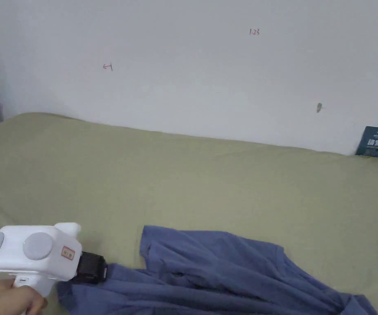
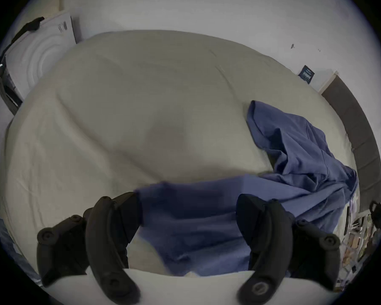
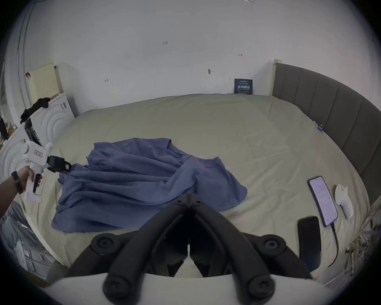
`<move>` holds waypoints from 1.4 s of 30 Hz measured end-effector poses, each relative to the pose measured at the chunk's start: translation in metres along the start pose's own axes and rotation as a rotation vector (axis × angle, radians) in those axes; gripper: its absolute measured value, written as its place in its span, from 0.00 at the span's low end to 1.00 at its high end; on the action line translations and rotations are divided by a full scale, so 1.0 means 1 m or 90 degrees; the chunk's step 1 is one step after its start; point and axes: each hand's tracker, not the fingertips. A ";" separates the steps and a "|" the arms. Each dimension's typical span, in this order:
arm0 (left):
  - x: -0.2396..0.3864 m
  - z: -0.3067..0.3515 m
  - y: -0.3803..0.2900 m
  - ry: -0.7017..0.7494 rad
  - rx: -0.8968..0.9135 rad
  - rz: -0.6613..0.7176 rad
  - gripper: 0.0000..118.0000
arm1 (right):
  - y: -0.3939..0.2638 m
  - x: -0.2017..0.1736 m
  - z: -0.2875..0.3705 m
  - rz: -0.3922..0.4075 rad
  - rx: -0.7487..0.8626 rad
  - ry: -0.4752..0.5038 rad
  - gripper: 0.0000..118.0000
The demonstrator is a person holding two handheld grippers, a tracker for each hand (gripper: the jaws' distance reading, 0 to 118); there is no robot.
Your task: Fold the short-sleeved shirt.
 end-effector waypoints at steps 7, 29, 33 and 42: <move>0.031 0.002 -0.013 -0.015 0.014 -0.051 0.07 | 0.009 0.028 -0.026 -0.132 -0.012 0.000 0.03; 0.015 0.012 -0.015 -0.092 0.057 0.028 0.07 | 0.037 0.019 -0.134 -0.087 -0.129 0.030 0.06; 0.021 0.039 -0.001 -0.122 0.086 0.031 0.07 | 0.066 0.012 -0.115 -0.113 -0.076 0.072 0.05; 0.040 0.122 0.055 -0.146 0.213 0.001 0.07 | 0.141 -0.016 -0.082 -0.073 0.040 0.114 0.06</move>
